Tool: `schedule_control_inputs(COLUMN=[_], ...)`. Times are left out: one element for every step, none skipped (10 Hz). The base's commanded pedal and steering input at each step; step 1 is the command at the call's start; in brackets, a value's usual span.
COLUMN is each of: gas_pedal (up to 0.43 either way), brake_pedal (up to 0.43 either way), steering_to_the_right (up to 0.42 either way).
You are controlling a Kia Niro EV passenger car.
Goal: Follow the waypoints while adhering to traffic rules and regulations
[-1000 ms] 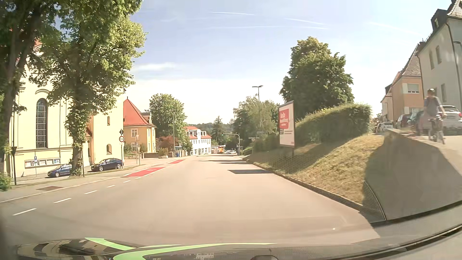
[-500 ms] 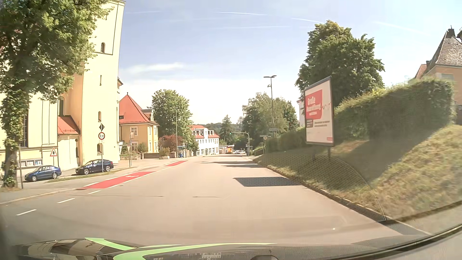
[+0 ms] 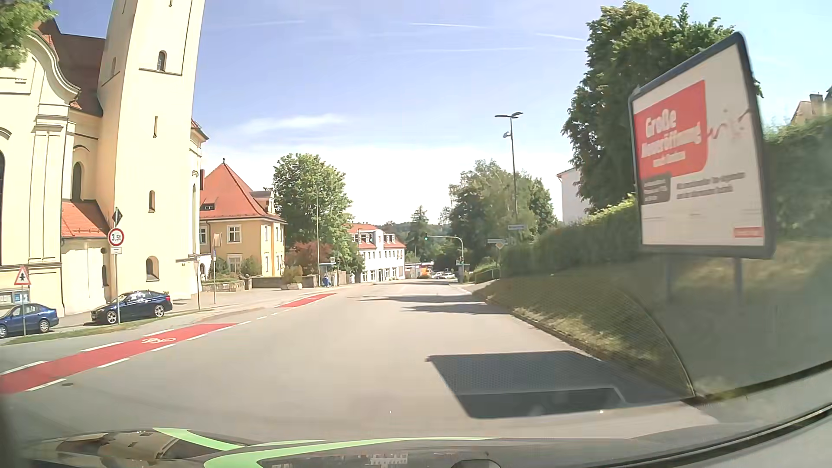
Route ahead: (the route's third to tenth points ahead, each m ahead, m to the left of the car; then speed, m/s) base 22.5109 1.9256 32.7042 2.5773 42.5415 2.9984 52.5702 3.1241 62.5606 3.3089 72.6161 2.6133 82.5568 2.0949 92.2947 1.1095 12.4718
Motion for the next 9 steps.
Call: schedule_control_inputs(gas_pedal=[0.020, 0.020, 0.020, 0.020, 0.020, 0.020, 0.020, 0.020, 0.020], brake_pedal=[0.000, 0.000, 0.000, 0.000, 0.000, 0.000, 0.000, 0.000, 0.000], steering_to_the_right=[-0.015, -0.014, -0.014, -0.012, -0.009, -0.008, -0.007, -0.007, -0.007])
